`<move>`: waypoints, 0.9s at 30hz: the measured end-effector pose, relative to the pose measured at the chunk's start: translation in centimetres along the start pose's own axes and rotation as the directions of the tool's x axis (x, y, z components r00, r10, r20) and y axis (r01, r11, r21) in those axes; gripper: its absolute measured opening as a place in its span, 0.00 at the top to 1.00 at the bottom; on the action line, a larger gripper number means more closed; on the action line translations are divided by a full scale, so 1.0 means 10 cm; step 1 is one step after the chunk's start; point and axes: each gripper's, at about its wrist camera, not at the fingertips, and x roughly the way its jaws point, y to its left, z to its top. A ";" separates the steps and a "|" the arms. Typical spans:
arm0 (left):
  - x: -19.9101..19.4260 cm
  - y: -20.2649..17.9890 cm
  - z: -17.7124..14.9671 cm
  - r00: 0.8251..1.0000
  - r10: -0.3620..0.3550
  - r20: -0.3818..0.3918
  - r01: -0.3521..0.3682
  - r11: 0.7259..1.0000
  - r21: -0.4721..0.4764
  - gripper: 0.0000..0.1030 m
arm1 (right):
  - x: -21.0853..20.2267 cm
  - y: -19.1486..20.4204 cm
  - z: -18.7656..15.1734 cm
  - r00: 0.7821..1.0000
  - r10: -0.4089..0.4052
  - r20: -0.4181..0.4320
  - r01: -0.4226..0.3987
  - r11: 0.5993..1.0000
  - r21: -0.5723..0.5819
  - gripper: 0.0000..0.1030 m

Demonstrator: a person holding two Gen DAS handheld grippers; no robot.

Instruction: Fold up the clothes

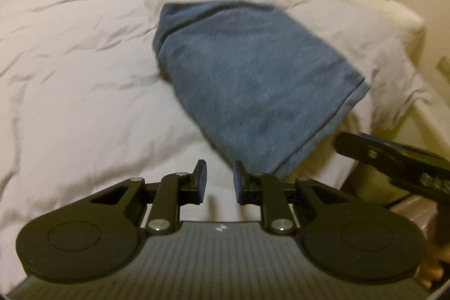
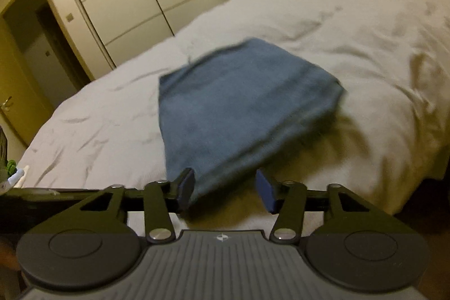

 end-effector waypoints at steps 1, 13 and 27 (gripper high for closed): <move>0.04 0.06 0.04 0.999 -0.031 0.015 0.031 1.000 0.002 0.85 | 0.07 0.05 0.04 1.000 -0.010 0.013 0.010 1.000 -0.014 0.53; 0.15 0.45 0.69 0.962 -0.164 -0.220 0.138 0.982 -0.129 0.86 | 0.60 0.48 0.78 0.894 -0.230 -0.384 0.221 0.973 -0.068 0.56; -0.06 0.51 1.67 0.960 0.006 -0.280 -0.110 0.927 -0.359 0.86 | 0.93 0.63 2.26 0.850 -0.031 -0.526 -0.057 0.987 -0.150 0.56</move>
